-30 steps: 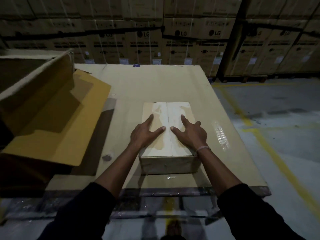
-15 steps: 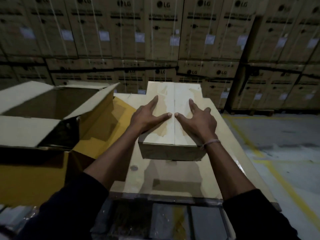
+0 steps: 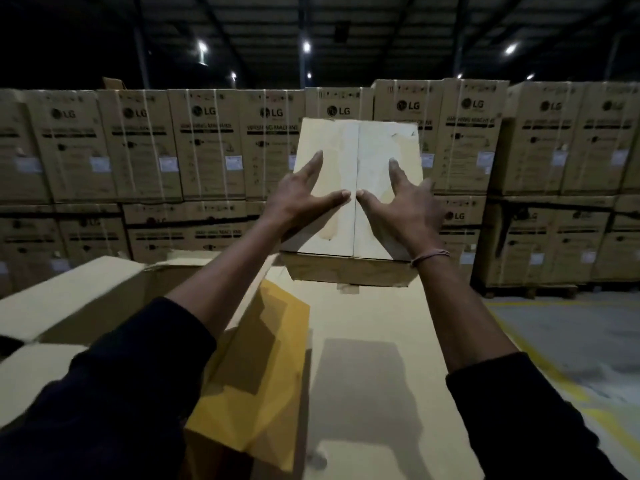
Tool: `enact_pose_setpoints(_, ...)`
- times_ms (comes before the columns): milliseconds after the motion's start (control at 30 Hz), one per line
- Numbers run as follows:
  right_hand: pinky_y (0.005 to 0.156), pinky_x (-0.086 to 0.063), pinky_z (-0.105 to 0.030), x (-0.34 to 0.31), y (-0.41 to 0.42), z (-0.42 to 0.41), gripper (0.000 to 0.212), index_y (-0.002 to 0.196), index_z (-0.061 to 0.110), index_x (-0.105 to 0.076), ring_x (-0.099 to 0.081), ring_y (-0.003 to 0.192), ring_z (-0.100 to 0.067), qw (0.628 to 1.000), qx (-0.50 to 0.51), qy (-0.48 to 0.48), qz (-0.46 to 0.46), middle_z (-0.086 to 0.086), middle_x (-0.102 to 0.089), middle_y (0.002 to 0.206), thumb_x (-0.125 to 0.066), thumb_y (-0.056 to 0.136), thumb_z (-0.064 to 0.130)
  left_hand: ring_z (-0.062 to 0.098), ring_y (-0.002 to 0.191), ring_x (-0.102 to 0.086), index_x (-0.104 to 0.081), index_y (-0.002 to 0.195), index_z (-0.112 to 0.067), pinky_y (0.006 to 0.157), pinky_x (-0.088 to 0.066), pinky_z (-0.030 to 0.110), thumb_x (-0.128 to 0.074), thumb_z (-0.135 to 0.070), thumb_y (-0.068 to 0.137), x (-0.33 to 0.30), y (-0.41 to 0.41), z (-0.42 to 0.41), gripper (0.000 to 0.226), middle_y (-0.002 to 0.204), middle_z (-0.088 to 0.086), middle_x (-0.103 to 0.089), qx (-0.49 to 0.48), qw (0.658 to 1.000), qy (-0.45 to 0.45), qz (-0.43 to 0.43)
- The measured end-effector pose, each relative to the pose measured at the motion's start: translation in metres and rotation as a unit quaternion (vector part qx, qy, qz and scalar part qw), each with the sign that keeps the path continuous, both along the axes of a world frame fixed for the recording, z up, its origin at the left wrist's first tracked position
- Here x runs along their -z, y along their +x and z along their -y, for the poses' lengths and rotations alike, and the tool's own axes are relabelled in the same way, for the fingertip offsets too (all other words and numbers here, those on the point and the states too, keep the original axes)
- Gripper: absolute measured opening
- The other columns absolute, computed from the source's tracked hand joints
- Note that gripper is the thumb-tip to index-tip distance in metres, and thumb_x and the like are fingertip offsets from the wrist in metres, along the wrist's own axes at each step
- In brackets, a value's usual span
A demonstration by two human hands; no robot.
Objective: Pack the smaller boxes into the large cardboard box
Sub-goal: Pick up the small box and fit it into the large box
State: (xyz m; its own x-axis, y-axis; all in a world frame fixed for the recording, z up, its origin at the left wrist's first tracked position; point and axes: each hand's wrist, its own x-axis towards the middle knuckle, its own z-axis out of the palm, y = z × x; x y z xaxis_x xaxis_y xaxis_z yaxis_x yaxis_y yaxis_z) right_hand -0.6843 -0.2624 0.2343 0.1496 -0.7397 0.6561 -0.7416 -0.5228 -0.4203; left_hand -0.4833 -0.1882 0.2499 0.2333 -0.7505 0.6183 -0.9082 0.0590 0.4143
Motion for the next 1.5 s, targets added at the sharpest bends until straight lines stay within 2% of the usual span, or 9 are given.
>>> enact_pose_setpoints(367, 0.062, -0.038, -0.028, -0.054, 0.179, -0.018, 0.096, 0.164, 0.043, -0.018, -0.057, 0.11, -0.041, 0.994, -0.081, -0.055, -0.046, -0.029, -0.037, 0.146, -0.047, 0.084, 0.088, 0.023, 0.155, -0.027, -0.017, 0.164, -0.034, 0.121, -0.032, 0.053, -0.07, -0.076, 0.078, -0.041, 0.184, -0.038, 0.109, 0.17, -0.003, -0.024, 0.006, 0.997, -0.062, -0.049)
enact_pose_setpoints(500, 0.075, -0.04, -0.033, -0.047, 0.256, -0.04, 0.095, 0.164, 0.042, -0.02, -0.052, 0.127, -0.046, 0.991, -0.11, -0.034, -0.062, -0.032, -0.033, 0.154, -0.048, 0.085, 0.086, 0.024, 0.155, -0.026, -0.019, 0.163, -0.036, 0.122, -0.029, 0.052, -0.067, -0.08, 0.077, -0.031, 0.261, -0.065, 0.108, 0.169, -0.005, -0.026, -0.036, 0.997, -0.042, -0.057)
enact_pose_setpoints(600, 0.084, -0.053, -0.038, -0.028, 0.311, -0.058, 0.098, 0.164, 0.041, -0.023, -0.055, 0.126, -0.043, 0.99, -0.121, 0.006, -0.072, -0.028, -0.038, 0.152, -0.05, 0.082, 0.088, 0.022, 0.155, -0.027, -0.022, 0.163, -0.036, 0.122, -0.028, 0.047, -0.068, -0.081, 0.074, -0.012, 0.316, -0.084, 0.11, 0.168, -0.007, -0.029, -0.044, 0.996, -0.012, -0.082)
enact_pose_setpoints(767, 0.076, -0.046, -0.036, 0.014, 0.388, -0.085, 0.104, 0.163, 0.034, -0.029, -0.053, 0.131, -0.038, 0.983, -0.127, 0.061, -0.121, -0.016, -0.051, 0.151, -0.048, 0.079, 0.093, 0.03, 0.152, -0.031, -0.025, 0.162, -0.036, 0.117, -0.034, 0.051, -0.069, -0.082, 0.072, 0.028, 0.398, -0.112, 0.111, 0.168, 0.0, -0.029, -0.054, 0.989, 0.086, -0.107)
enact_pose_setpoints(900, 0.097, -0.051, -0.044, 0.048, 0.423, -0.106, 0.106, 0.16, 0.029, -0.038, -0.048, 0.14, -0.034, 0.965, -0.145, 0.147, -0.16, -0.007, -0.05, 0.157, -0.051, 0.076, 0.093, 0.034, 0.15, -0.034, -0.029, 0.161, -0.035, 0.11, -0.039, 0.05, -0.066, -0.086, 0.07, 0.06, 0.445, -0.127, 0.111, 0.168, 0.009, -0.027, -0.061, 0.973, 0.197, -0.106)
enact_pose_setpoints(1100, 0.107, -0.046, -0.042, 0.054, 0.448, -0.123, 0.101, 0.156, 0.029, -0.046, -0.042, 0.146, -0.031, 0.937, -0.125, 0.205, -0.254, -0.003, -0.044, 0.162, -0.055, 0.076, 0.09, 0.037, 0.149, -0.035, -0.031, 0.161, -0.037, 0.112, -0.04, 0.048, -0.058, -0.097, 0.062, 0.103, 0.474, -0.135, 0.118, 0.171, 0.01, -0.018, -0.053, 0.947, 0.287, -0.131)
enact_pose_setpoints(1267, 0.095, -0.041, -0.04, 0.058, 0.467, -0.127, 0.102, 0.156, 0.029, -0.046, -0.04, 0.146, -0.031, 0.926, -0.12, 0.221, -0.282, -0.003, -0.041, 0.164, -0.057, 0.075, 0.09, 0.035, 0.148, -0.037, -0.032, 0.16, -0.038, 0.11, -0.04, 0.048, -0.053, -0.101, 0.058, 0.119, 0.493, -0.139, 0.122, 0.169, 0.006, -0.025, -0.052, 0.944, 0.298, -0.131)
enact_pose_setpoints(1400, 0.088, -0.043, -0.034, 0.084, 0.48, -0.123, 0.105, 0.158, 0.024, -0.04, -0.048, 0.133, -0.027, 0.909, -0.157, 0.32, -0.217, -0.006, -0.042, 0.161, -0.069, 0.075, 0.081, 0.036, 0.15, -0.033, -0.031, 0.16, -0.037, 0.112, -0.039, 0.054, -0.053, -0.099, 0.054, 0.127, 0.505, -0.137, 0.125, 0.17, 0.007, -0.023, -0.063, 0.939, 0.318, -0.113)
enact_pose_setpoints(1500, 0.085, -0.039, -0.033, 0.112, 0.483, -0.116, 0.11, 0.161, 0.021, -0.036, -0.046, 0.137, -0.029, 0.895, -0.157, 0.369, -0.195, -0.008, -0.04, 0.162, -0.073, 0.074, 0.077, 0.036, 0.15, -0.032, -0.028, 0.16, -0.037, 0.112, -0.038, 0.052, -0.054, -0.099, 0.047, 0.145, 0.505, -0.135, 0.132, 0.17, 0.007, -0.021, -0.046, 0.919, 0.372, -0.119)
